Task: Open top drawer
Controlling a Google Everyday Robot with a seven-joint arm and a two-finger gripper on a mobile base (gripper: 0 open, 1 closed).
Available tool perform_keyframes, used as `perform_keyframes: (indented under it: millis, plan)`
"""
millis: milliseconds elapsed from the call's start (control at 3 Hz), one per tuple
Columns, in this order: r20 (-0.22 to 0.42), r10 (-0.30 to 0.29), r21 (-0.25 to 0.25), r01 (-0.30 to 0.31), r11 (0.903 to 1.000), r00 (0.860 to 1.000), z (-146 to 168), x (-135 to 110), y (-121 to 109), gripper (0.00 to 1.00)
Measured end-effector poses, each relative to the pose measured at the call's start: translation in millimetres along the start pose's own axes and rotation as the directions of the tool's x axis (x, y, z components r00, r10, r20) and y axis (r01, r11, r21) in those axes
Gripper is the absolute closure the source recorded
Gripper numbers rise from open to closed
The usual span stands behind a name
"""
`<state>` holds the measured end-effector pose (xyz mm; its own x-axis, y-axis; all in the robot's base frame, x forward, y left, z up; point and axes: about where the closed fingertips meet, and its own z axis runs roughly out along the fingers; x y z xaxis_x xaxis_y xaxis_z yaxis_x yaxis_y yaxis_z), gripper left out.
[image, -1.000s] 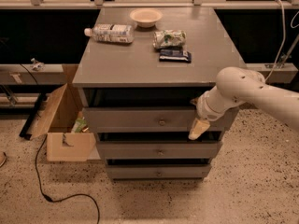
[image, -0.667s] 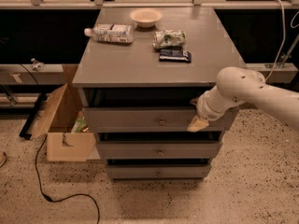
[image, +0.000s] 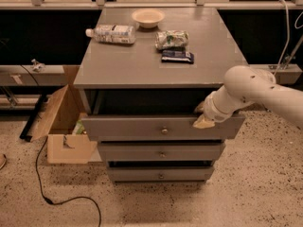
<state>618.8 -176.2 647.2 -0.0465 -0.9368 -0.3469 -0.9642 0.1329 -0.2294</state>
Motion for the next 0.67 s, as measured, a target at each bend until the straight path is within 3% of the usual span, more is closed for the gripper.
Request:
perform_keyframes:
  millis: [333, 667]
  plan:
    - [0.0, 0.0, 0.0, 0.0, 1.0, 1.0, -1.7, -0.7, -0.4, 1.0]
    - [0.0, 0.0, 0.0, 0.0, 1.0, 1.0, -1.7, -0.7, -0.4, 0.81]
